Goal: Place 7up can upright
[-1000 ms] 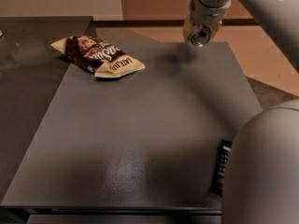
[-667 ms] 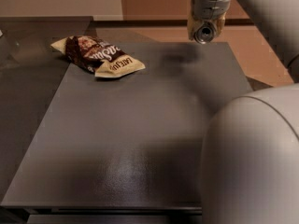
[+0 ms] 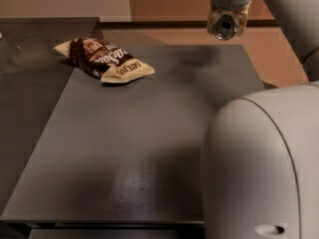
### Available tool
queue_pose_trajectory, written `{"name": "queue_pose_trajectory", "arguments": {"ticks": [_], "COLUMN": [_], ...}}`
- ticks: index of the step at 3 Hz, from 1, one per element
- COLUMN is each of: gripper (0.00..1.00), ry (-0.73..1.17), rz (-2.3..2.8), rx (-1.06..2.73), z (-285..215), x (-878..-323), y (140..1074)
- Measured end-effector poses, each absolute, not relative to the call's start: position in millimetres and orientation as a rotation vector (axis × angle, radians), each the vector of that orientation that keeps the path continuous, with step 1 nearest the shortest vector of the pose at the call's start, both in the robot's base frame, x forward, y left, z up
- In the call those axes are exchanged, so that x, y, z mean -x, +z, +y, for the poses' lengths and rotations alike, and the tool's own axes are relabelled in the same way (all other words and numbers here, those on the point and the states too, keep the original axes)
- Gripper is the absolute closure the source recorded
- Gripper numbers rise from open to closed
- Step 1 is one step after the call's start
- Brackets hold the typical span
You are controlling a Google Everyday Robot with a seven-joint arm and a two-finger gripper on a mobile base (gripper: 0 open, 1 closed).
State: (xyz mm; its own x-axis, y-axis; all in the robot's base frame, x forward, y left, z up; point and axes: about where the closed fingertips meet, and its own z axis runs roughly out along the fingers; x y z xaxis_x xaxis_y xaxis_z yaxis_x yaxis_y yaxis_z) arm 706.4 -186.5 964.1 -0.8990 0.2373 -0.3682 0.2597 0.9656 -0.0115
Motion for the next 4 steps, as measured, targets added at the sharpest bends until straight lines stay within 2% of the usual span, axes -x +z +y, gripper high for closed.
{"name": "queue_pose_trajectory", "arguments": {"ticks": [4], "gripper": [1.0], "ry": [0.16], "rz": [2.595], "rx": [-0.964], "z": [-172], "x": [-699], "y": [1010]}}
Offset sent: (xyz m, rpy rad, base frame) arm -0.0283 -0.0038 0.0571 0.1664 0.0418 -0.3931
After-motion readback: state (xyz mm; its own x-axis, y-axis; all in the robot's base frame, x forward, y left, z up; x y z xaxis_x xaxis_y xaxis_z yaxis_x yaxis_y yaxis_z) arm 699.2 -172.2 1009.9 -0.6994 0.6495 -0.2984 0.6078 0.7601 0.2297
